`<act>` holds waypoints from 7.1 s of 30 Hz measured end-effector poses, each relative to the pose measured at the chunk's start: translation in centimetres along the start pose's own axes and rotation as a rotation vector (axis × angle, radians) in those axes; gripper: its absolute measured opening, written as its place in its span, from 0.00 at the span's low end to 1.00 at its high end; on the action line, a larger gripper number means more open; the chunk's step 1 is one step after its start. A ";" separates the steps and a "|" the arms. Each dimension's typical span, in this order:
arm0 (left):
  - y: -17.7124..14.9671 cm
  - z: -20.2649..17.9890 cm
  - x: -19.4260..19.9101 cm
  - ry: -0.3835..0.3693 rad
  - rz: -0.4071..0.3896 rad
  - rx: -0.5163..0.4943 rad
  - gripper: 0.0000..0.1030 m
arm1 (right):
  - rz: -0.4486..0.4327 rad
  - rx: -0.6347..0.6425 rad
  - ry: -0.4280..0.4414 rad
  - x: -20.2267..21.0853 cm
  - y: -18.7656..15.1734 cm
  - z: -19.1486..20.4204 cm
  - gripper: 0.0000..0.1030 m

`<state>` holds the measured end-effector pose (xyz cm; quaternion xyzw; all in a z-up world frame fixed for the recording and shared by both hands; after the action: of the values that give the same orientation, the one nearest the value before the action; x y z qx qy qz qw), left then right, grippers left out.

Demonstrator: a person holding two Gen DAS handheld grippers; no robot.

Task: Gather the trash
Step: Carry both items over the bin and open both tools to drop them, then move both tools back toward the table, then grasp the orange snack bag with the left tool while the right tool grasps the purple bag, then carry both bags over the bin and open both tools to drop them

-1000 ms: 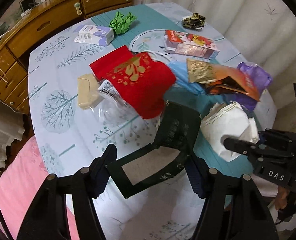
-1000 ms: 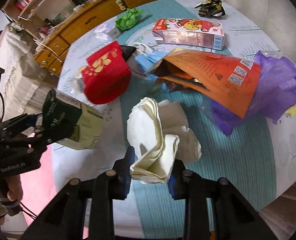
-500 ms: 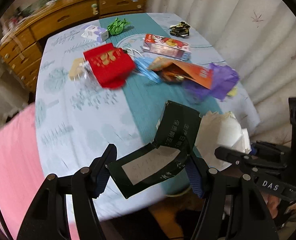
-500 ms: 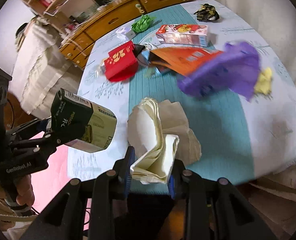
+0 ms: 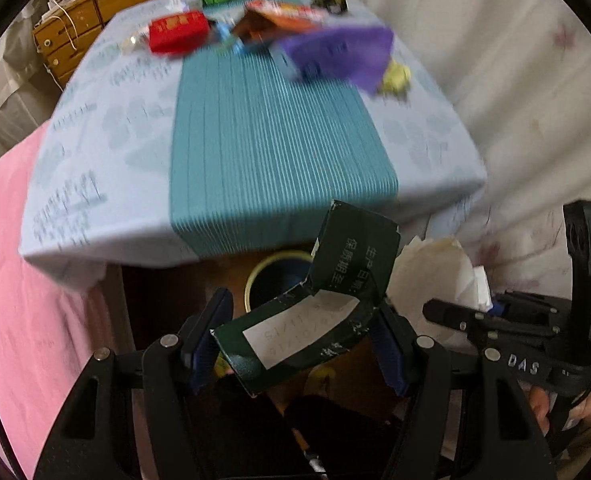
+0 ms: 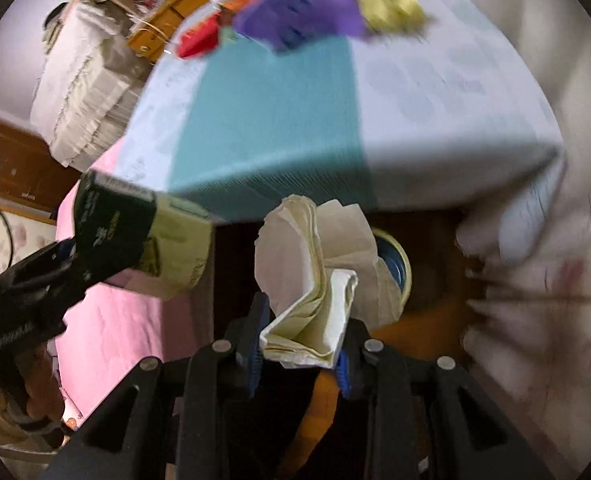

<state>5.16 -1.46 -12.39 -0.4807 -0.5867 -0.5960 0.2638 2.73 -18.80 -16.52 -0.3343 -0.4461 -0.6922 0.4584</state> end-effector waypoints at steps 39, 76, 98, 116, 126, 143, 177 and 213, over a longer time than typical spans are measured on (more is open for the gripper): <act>-17.8 5.4 -40.9 0.075 0.168 -0.074 0.99 | 0.037 -0.142 -0.195 -37.3 -11.0 -17.5 0.70; 2.1 4.0 11.4 -0.032 -0.213 -0.104 0.99 | -0.414 -0.066 -0.090 12.0 -1.5 8.5 0.69; 11.6 9.0 12.8 0.029 -0.312 0.015 0.98 | -0.469 -0.092 -0.132 13.2 6.7 10.9 0.69; 24.5 6.9 -3.4 0.084 -0.134 0.291 0.98 | -0.145 -0.412 0.083 -1.8 24.6 -0.1 0.69; 26.4 7.7 -11.8 0.079 -0.019 0.470 0.98 | 0.022 -0.377 0.111 -6.1 25.3 -3.2 0.21; 25.7 7.4 -16.2 0.087 0.043 0.543 0.26 | 0.080 -0.225 0.163 -5.6 24.5 -3.9 0.12; 13.6 8.8 11.0 -0.111 -0.313 0.039 0.03 | -0.307 -0.226 0.085 6.4 9.6 7.9 0.01; -8.0 1.5 -11.2 -0.144 -0.020 -0.095 0.03 | -0.118 -0.504 -0.202 -10.6 -11.7 -6.2 0.01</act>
<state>2.98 -1.47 -26.02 -0.5284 -0.5799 -0.5898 0.1916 -4.73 -18.79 -31.75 -0.4784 -0.3221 -0.7700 0.2728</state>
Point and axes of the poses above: each gripper's, at about its wrist camera, not at the fingertips, and x roughly against the way its jaws point, z to its left, y to its top, the point moved 2 cm from there along -x, roughly the way its jaws point, and after that the axes turned 11 degrees about -z, right-handed, at the moved point
